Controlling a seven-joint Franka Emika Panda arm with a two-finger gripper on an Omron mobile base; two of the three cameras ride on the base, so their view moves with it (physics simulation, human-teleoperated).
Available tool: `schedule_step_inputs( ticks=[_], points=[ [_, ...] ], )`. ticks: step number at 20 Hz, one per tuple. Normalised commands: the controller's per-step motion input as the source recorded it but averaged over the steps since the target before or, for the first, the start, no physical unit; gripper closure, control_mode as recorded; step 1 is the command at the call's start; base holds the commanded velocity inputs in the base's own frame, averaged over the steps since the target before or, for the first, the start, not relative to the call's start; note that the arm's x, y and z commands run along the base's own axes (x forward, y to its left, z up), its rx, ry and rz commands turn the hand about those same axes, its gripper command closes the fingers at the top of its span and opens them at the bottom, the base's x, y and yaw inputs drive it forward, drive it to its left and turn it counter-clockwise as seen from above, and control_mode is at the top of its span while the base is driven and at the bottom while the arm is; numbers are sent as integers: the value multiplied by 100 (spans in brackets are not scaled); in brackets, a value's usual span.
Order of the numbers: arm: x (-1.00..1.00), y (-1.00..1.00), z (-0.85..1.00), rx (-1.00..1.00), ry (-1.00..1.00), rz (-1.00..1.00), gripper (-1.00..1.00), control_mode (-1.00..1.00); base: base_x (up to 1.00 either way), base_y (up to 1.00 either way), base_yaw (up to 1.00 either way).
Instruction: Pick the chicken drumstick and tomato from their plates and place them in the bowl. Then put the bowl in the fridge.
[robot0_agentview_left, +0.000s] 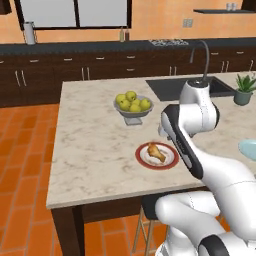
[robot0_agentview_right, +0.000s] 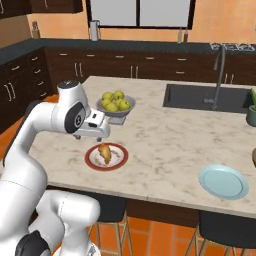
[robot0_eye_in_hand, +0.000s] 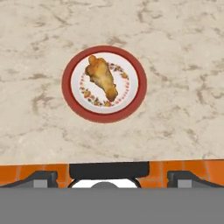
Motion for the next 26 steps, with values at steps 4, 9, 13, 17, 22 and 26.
schedule_step_inputs(
  ticks=[4,9,13,17,22,26],
  points=[
    [0,0,0,0,0,0,-100,100,67,0,0],
    [9,0,0,0,0,0,-100,-100,29,0,0],
    [80,0,-7,0,1,7,-100,-100,0,0,0],
    [100,13,-49,-3,19,22,-100,-100,0,0,0],
    [82,13,-78,-8,9,18,-100,-100,0,0,0],
    [55,0,-65,-1,3,15,-100,-100,0,0,0]
  ],
)
